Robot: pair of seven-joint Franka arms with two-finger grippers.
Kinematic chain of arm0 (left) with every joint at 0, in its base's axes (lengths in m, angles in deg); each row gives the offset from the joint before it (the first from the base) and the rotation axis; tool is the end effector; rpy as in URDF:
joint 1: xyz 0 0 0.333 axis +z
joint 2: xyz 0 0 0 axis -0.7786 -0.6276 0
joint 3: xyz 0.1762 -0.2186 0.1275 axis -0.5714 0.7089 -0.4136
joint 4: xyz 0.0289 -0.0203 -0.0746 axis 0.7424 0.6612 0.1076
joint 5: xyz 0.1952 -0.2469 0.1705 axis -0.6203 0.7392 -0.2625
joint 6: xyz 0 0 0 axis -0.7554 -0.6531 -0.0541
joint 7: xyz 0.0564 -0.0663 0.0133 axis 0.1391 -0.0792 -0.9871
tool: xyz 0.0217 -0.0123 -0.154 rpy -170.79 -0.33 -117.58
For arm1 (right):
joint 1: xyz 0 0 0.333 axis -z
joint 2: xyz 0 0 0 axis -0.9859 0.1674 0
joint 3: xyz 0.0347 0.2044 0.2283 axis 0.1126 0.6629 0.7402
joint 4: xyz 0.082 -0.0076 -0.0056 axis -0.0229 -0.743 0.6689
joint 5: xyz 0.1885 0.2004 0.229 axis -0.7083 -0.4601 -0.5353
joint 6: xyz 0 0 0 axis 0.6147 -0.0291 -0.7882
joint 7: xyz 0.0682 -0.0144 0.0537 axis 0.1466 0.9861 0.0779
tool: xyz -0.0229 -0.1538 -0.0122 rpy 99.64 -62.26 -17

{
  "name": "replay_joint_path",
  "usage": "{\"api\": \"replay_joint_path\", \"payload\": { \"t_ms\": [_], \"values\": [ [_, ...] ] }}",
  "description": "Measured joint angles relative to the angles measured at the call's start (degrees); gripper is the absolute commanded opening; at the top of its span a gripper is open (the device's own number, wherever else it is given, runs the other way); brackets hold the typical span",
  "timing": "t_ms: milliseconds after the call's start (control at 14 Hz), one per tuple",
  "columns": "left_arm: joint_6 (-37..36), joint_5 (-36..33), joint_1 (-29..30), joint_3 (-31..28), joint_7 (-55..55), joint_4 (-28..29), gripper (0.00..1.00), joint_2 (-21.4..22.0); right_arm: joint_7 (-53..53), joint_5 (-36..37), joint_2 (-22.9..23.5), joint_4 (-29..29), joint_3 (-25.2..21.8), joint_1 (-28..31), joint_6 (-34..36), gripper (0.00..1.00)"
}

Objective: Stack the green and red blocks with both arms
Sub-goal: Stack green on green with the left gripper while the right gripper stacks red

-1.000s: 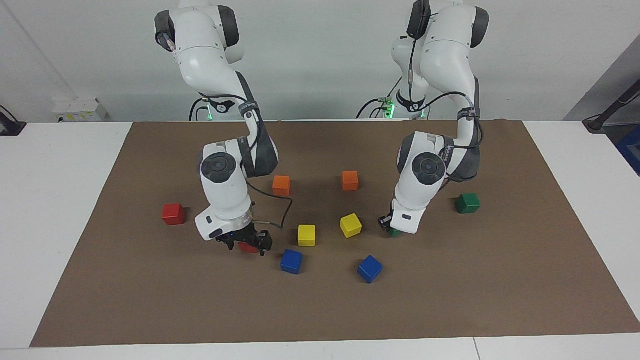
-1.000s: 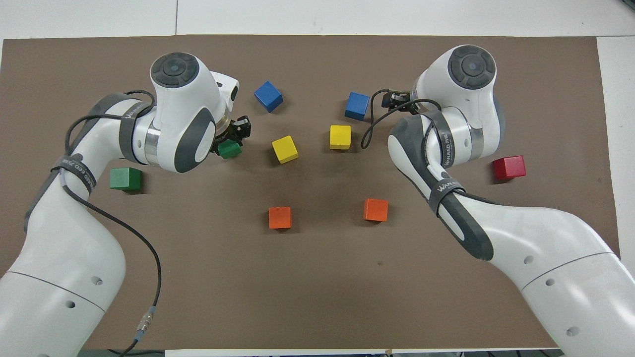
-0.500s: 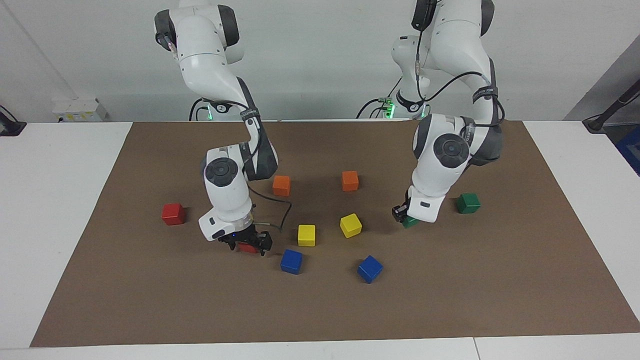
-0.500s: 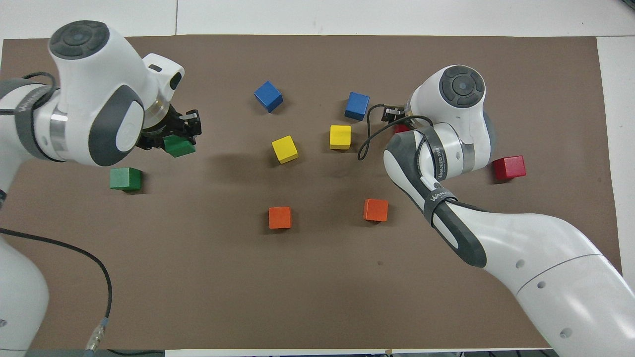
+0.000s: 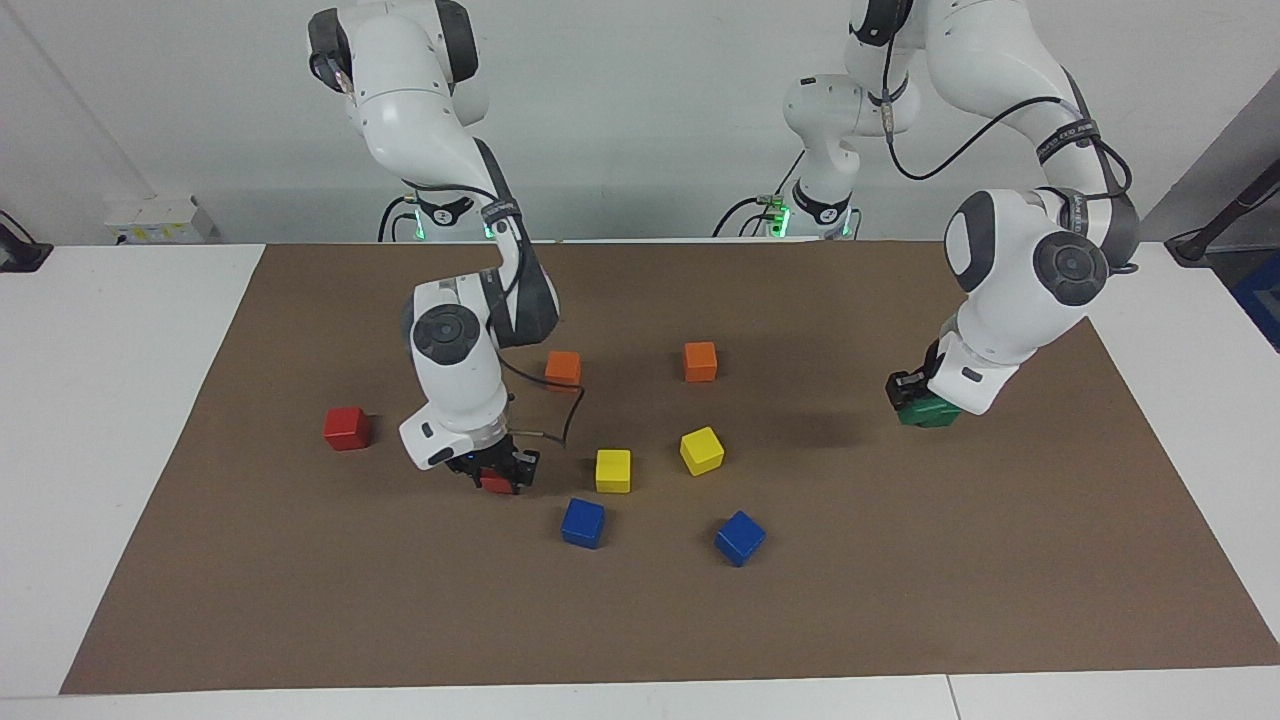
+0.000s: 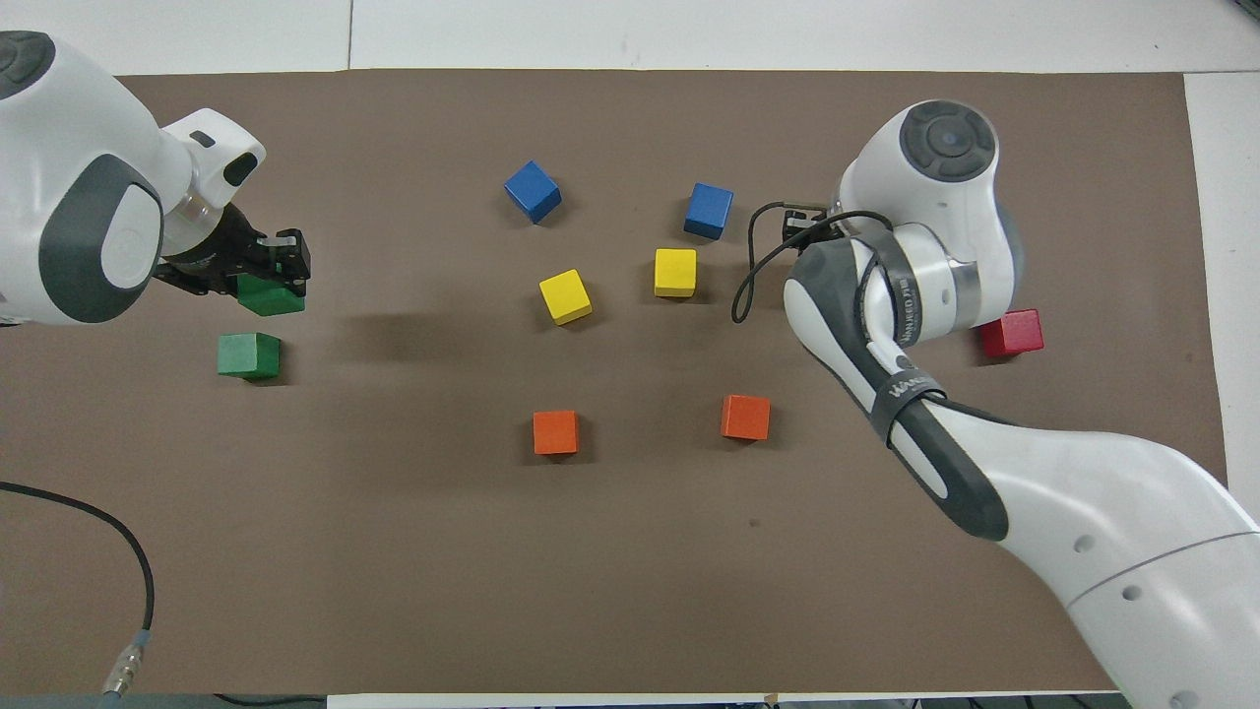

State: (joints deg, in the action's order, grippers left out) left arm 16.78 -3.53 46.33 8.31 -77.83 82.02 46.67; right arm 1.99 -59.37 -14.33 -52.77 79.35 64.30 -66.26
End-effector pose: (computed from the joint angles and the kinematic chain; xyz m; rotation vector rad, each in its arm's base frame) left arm 0.5897 -0.0632 0.3864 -3.1074 -0.0893 0.2693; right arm 0.6358 0.1334 0.3133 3.0997 -0.3085 0.0184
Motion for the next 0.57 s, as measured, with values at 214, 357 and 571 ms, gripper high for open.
{"api": "replay_joint_path", "payload": {
  "t_ms": [214,357,571],
  "values": [
    [0.98,0.00,2.49,-0.05,7.88,1.73,0.00,0.32,10.25,0.02,-6.33,2.10,-0.27,6.31,10.54,0.00],
    [3.67,0.00,3.57,-0.06,11.35,4.65,0.00,0.94,16.45,0.02,-10.09,1.92,-0.28,10.64,14.29,0.00],
    [4.39,-0.09,4.10,-0.14,14.58,7.61,0.00,1.96,22.46,0.02,-13.26,-1.15,-0.26,15.09,15.58,0.00]
  ]
}}
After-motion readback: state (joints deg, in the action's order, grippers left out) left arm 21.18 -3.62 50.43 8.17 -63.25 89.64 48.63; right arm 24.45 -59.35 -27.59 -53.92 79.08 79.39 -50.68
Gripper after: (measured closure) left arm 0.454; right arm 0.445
